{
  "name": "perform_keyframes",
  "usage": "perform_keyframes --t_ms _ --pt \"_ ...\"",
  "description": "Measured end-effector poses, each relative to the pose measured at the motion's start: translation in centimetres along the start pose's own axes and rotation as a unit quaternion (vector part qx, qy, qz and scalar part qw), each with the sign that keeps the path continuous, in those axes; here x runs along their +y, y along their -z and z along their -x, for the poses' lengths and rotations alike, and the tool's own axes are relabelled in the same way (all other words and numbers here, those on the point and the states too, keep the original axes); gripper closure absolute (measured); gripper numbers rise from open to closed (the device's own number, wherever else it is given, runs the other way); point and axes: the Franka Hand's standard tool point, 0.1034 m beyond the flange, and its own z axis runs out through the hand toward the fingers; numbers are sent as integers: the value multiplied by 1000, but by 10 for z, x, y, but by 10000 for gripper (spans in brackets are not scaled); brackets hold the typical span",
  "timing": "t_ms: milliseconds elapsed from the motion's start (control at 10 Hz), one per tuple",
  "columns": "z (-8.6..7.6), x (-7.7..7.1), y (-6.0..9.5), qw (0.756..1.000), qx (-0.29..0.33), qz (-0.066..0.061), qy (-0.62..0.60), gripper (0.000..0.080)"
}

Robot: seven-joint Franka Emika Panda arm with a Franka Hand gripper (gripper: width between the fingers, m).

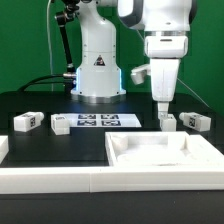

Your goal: Assemble square table

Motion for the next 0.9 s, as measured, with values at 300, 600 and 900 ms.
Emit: perform_keyframes --t_ms 300,600,900 --pt "-3 -3 -2 1000 4 3 -7 151" --pt "-5 -11 -4 990 8 -2 -141 151" --pt "-33 -33 -6 944 8 -11 -329 151"
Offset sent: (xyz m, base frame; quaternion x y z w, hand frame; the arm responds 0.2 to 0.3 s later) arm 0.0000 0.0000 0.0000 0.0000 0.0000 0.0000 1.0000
